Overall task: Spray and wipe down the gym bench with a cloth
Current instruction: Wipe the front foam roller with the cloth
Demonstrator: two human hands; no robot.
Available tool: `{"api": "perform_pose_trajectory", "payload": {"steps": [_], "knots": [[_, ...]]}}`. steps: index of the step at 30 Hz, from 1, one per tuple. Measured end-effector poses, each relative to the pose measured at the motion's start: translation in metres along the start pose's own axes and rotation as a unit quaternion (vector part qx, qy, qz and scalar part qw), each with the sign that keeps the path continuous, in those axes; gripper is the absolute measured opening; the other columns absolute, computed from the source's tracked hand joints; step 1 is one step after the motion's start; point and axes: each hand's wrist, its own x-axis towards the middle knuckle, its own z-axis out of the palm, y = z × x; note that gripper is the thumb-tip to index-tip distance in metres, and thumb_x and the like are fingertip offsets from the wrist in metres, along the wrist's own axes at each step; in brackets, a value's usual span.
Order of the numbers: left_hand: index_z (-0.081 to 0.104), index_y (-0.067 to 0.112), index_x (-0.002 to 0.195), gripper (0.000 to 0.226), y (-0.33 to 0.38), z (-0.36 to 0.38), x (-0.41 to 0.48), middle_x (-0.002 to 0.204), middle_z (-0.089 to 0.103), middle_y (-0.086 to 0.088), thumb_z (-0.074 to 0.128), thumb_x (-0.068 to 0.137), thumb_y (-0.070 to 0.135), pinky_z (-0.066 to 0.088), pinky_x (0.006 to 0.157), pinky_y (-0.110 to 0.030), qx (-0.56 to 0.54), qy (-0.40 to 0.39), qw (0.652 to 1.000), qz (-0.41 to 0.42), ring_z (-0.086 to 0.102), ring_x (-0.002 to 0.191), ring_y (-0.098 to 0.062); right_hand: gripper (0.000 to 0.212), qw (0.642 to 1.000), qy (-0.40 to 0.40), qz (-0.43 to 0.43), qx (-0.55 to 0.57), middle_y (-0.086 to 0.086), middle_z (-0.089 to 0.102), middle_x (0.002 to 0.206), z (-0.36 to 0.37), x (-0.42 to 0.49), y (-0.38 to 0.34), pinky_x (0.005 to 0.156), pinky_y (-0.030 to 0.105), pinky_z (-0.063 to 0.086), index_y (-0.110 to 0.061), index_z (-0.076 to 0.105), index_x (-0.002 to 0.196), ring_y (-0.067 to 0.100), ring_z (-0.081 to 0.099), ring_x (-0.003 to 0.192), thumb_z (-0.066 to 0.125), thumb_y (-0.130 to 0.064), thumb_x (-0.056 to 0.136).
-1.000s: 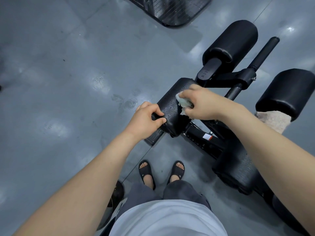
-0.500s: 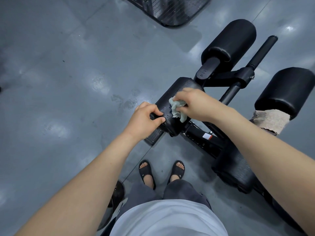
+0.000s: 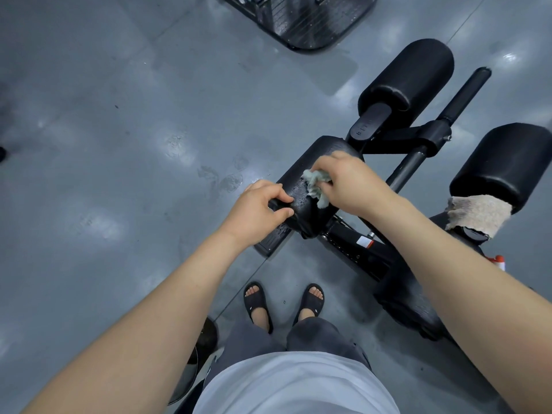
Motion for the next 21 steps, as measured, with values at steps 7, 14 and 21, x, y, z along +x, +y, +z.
{"api": "perform_pose_trajectory", "payload": {"steps": [7, 14, 21], "knots": [[0.073, 0.028, 0.100, 0.017, -0.008, -0.012, 0.002, 0.099, 0.062, 0.018, 0.073, 0.091, 0.014, 0.051, 0.098, -0.033, -0.029, 0.064, 0.996, -0.054, 0.063, 0.101, -0.008, 0.020, 0.999, -0.024, -0.035, 0.023, 0.000, 0.055, 0.094, 0.015, -0.017, -0.019, 0.071, 0.040, 0.049, -0.017, 0.066, 0.105, 0.026, 0.058, 0.083, 0.062, -0.015, 0.085], [0.076, 0.021, 0.106, 0.015, -0.013, -0.008, 0.004, 0.098, 0.060, 0.019, 0.073, 0.091, 0.017, 0.049, 0.099, -0.031, -0.004, 0.061, 0.997, -0.053, 0.063, 0.106, -0.013, 0.015, 0.999, 0.022, 0.027, -0.005, 0.000, 0.060, 0.093, 0.010, -0.014, -0.021, 0.069, 0.040, 0.050, -0.020, 0.059, 0.103, 0.024, 0.058, 0.085, 0.059, -0.027, 0.090], [0.077, 0.020, 0.100, 0.012, -0.015, -0.006, 0.005, 0.092, 0.058, 0.016, 0.076, 0.089, 0.017, 0.048, 0.090, -0.026, 0.013, 0.063, 0.997, -0.036, 0.060, 0.098, -0.010, 0.021, 0.999, -0.006, -0.005, -0.054, -0.005, 0.059, 0.097, 0.014, -0.018, -0.026, 0.062, 0.034, 0.045, -0.027, 0.058, 0.108, 0.022, 0.057, 0.085, 0.060, -0.033, 0.088]]}}
